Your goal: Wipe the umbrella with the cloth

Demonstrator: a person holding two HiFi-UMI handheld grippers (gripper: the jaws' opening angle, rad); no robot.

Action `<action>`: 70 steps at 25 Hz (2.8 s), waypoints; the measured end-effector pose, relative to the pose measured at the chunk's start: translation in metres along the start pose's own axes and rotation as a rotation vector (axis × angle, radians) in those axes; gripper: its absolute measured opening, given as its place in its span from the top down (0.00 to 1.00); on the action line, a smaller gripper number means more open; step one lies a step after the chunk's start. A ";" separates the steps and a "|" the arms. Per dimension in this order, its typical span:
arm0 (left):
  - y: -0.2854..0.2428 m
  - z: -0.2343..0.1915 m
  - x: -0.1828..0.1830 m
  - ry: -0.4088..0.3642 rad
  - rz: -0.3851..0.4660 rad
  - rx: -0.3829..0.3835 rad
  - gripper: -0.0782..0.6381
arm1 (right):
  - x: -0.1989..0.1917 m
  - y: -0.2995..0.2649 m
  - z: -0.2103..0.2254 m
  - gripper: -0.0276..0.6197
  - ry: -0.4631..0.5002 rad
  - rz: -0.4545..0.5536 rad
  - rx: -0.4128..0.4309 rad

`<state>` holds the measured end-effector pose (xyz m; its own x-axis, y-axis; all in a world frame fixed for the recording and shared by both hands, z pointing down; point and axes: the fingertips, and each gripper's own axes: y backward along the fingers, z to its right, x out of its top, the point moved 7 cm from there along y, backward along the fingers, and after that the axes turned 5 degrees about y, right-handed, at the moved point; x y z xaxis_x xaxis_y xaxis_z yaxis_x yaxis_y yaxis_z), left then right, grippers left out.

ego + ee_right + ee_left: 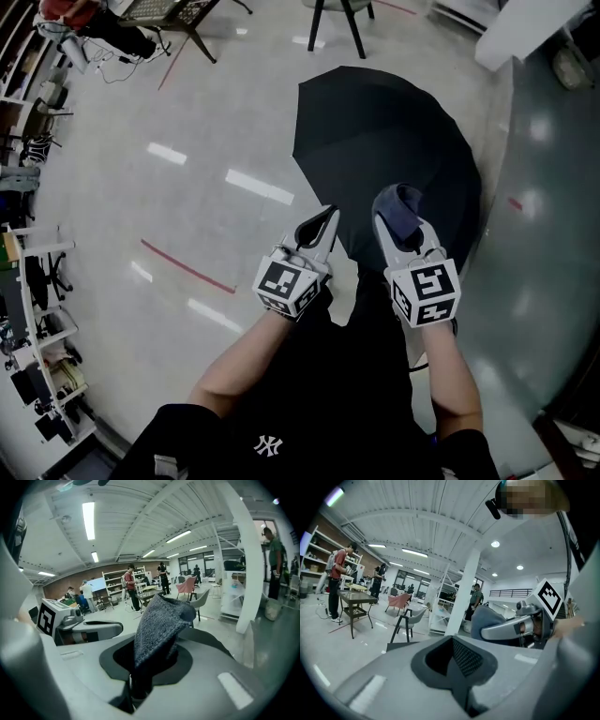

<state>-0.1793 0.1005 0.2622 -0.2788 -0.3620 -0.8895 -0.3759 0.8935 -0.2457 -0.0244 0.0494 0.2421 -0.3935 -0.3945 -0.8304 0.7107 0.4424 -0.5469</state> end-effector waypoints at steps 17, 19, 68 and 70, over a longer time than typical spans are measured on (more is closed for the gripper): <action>-0.033 -0.091 -0.116 0.030 -0.075 0.106 0.89 | -0.067 -0.128 -0.006 0.84 -0.044 -0.122 0.217; -0.035 -0.098 -0.123 0.038 -0.077 0.107 0.89 | -0.070 -0.142 -0.010 0.84 -0.061 -0.133 0.253; -0.218 -0.012 -0.107 0.081 -0.128 -0.041 0.89 | -0.142 -0.199 0.258 0.83 0.088 -0.450 0.133; -0.226 -0.007 -0.104 0.076 -0.127 -0.051 0.89 | -0.144 -0.198 0.274 0.83 0.079 -0.446 0.112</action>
<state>-0.0716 -0.0657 0.4135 -0.2915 -0.4921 -0.8203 -0.4560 0.8253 -0.3331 0.0513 -0.2016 0.4995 -0.7148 -0.4620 -0.5249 0.5191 0.1523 -0.8410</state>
